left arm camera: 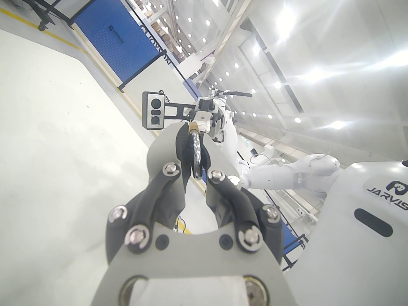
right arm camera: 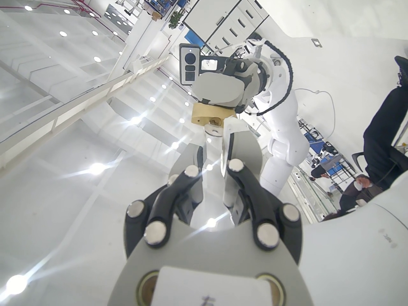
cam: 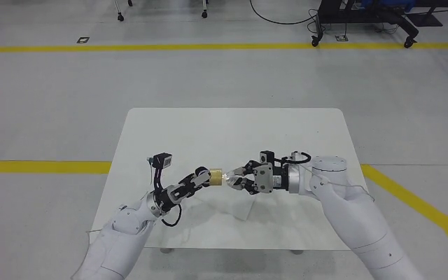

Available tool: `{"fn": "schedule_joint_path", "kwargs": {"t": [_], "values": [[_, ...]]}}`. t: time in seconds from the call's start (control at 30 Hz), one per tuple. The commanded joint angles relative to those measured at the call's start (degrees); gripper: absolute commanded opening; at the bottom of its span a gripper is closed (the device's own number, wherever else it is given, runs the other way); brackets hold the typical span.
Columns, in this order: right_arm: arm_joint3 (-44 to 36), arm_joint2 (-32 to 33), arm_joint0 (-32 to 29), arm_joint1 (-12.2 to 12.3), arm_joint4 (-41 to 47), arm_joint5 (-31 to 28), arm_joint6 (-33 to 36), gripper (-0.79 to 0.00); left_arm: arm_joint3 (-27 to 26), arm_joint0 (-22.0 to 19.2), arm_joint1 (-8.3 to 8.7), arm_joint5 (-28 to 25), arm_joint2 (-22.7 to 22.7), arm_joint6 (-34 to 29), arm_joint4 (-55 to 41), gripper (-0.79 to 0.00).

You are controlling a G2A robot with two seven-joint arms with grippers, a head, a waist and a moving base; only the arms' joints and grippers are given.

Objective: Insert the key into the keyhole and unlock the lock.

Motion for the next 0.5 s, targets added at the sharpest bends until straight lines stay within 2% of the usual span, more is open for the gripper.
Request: {"fn": "schedule_joint_path", "kwargs": {"t": [0.0,0.07,0.1,0.13,0.23,0.47], "values": [[0.3,-0.2,0.3,-0.1,0.1,0.2,0.1,-0.785,0.1,-0.1,0.08,0.0,0.0,-0.1,-0.2,-0.785],[0.4,-0.2,0.5,-0.1,0.2,0.2,0.2,-0.785,0.1,-0.1,0.13,0.1,0.1,-0.2,-0.7,-0.785],[0.4,-0.2,0.6,-0.1,0.1,0.0,0.4,-0.56,0.2,-0.1,0.18,0.5,0.2,-0.6,-1.4,-0.785],[0.4,-0.2,0.6,-0.1,0.0,-0.1,0.6,-0.502,0.2,-0.2,0.23,1.0,0.3,-1.2,-2.2,-0.785],[0.1,0.0,0.3,0.0,-1.0,-0.9,1.2,-0.486,0.7,-0.8,0.51,4.7,0.6,-4.4,-5.6,-0.785],[-1.9,-0.4,-0.7,0.5,-6.2,-2.7,1.4,-0.517,2.5,-2.3,1.16,11.3,-0.3,-11.2,-11.8,-0.785]]}}
